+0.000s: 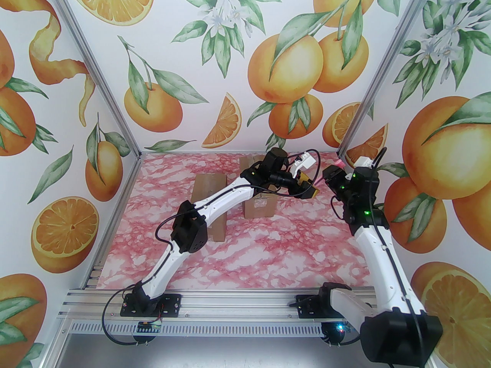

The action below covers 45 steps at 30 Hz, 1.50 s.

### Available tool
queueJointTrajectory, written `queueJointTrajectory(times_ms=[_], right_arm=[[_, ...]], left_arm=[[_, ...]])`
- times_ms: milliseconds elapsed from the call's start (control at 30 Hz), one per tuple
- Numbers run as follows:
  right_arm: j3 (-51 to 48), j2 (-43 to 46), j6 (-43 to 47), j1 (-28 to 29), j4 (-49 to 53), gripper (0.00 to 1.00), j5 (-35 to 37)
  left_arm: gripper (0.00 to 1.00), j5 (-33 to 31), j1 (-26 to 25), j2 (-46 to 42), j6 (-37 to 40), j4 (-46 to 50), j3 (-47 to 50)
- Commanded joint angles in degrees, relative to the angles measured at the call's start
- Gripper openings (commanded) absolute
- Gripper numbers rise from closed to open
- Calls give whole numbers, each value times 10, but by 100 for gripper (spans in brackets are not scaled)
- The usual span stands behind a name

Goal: Unpack the express box

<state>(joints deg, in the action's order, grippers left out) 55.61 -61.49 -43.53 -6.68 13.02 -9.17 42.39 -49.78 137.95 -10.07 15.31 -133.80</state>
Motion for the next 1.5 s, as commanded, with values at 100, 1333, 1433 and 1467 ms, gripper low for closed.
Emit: queueJointTrajectory(times_ms=[100, 1333, 1433, 1467], right_arm=[[7, 8, 19, 15, -38, 33, -41], [-5, 37, 88, 68, 1, 31, 59], [-12, 40, 88, 79, -5, 31, 77], [-15, 41, 87, 82, -9, 31, 78]], left_arm=[[66, 11, -2, 7, -2, 0, -29], [30, -47, 5, -7, -22, 9, -36], [29, -48, 4, -2, -27, 7, -45], [29, -47, 4, -2, -29, 6, -46]])
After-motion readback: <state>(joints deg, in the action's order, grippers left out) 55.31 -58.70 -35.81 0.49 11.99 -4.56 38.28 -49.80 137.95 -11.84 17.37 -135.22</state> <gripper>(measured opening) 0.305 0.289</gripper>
